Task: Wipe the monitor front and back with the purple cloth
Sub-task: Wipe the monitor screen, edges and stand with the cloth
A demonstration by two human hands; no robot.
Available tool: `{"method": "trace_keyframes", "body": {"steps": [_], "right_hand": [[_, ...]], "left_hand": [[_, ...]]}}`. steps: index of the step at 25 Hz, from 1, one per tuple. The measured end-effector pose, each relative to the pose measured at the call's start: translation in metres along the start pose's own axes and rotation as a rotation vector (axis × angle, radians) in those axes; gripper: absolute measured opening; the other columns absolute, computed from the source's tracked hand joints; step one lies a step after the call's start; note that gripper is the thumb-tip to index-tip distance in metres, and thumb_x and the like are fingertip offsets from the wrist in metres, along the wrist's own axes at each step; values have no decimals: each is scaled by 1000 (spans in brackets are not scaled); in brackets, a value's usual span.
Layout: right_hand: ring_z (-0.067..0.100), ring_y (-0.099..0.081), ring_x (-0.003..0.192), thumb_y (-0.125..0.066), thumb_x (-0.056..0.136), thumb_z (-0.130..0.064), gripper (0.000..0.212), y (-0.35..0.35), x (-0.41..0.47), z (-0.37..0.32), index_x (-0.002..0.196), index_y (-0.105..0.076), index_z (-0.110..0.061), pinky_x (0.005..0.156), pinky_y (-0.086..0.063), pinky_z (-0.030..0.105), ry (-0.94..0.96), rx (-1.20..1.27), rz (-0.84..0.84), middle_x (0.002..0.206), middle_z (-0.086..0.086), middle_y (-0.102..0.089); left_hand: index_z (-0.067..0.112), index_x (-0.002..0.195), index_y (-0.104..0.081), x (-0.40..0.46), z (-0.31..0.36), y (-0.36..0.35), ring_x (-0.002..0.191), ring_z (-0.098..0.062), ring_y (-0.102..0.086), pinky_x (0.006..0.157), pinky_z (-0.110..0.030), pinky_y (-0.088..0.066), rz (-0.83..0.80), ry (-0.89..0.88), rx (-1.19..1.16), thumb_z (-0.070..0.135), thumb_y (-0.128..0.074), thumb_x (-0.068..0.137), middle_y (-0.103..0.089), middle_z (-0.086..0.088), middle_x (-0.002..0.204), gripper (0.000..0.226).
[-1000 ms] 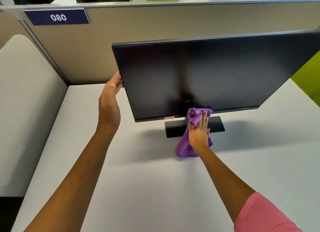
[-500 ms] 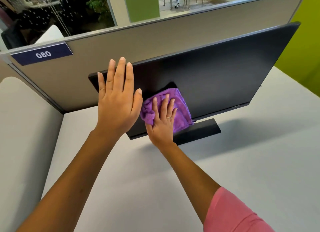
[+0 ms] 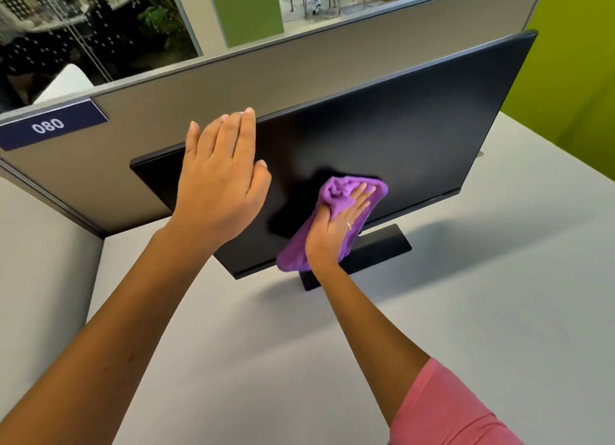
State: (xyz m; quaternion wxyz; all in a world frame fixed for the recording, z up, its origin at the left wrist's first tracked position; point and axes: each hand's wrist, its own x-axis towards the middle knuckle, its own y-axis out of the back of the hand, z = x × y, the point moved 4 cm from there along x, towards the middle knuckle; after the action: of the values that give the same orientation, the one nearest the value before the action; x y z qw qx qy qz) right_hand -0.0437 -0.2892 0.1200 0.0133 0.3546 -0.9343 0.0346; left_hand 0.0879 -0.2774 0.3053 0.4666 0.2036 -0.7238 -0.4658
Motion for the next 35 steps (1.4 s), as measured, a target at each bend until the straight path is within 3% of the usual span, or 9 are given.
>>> {"method": "trace_keyframes", "body": {"steps": [6, 8, 13, 19, 22, 24, 29, 32, 35], "right_hand": [[33, 10, 145, -20, 96, -52, 66, -44, -39, -33, 150, 5, -24, 113, 2, 62, 890, -664, -270, 157, -2, 16], [30, 13, 145, -24, 95, -54, 68, -44, -54, 2, 149, 8, -28, 112, -1, 64, 977, -819, -449, 157, -3, 19], [27, 20, 142, -34, 96, -43, 66, 1, -52, 77, 144, 10, -32, 116, -1, 56, 511, -793, -590, 153, -5, 19], [19, 10, 145, -40, 98, -18, 71, 29, 12, 20, 143, 15, -28, 119, -7, 47, -71, -150, -133, 157, -1, 14], [17, 9, 146, -36, 93, -28, 70, 44, 44, -28, 149, 5, -21, 120, -4, 41, -10, -3, -17, 159, 1, 9], [20, 10, 145, -32, 93, -39, 69, 43, 58, -62, 149, 2, -18, 119, 0, 44, 187, -57, -19, 159, 2, 7], [33, 8, 145, -17, 96, -54, 68, 22, 46, -85, 150, 7, -20, 116, 2, 54, 799, -546, -199, 157, 1, 18], [33, 7, 145, -19, 97, -54, 67, 33, 39, -35, 150, 6, -21, 116, -4, 56, 866, -750, -346, 158, 2, 12], [30, 7, 145, -26, 96, -46, 67, 59, 38, 21, 148, 10, -24, 117, -9, 54, 687, -793, -436, 156, 1, 10]], "left_hand": [[7, 148, -26, -2, 1, 3, 140, -27, -26, 118, -44, -3, -38, 16, -86, 27, -27, 89, -35, -11, 149, 62], [8, 147, -28, -1, 1, 3, 139, -26, -28, 118, -43, -3, -34, 32, -112, 29, -25, 89, -38, -10, 147, 61], [9, 147, -29, -5, 0, 5, 138, -24, -29, 117, -43, -4, -34, 48, -125, 25, -28, 89, -39, -9, 145, 59], [9, 149, -23, -7, 1, 0, 144, -26, -19, 117, -45, -3, -56, 57, -28, 24, -30, 89, -31, -10, 152, 62], [9, 151, -13, -2, 13, -3, 148, -27, -1, 117, -45, 4, -76, 80, 26, 28, -29, 90, -14, -9, 159, 66], [10, 152, -7, 8, 28, -6, 147, -25, 7, 117, -44, 7, -98, 56, 25, 30, -27, 91, -5, -7, 160, 67], [16, 152, -2, 47, 75, -13, 147, -17, 13, 116, -39, 14, -125, -1, -99, 36, -16, 92, 2, 0, 161, 65], [17, 152, -5, 64, 97, -16, 147, -16, 11, 116, -37, 14, -124, 24, -175, 36, -14, 92, -2, 2, 161, 64], [16, 152, -7, 69, 114, -19, 147, -18, 9, 116, -39, 13, -110, 31, -161, 34, -17, 92, -4, 1, 161, 64]]}}
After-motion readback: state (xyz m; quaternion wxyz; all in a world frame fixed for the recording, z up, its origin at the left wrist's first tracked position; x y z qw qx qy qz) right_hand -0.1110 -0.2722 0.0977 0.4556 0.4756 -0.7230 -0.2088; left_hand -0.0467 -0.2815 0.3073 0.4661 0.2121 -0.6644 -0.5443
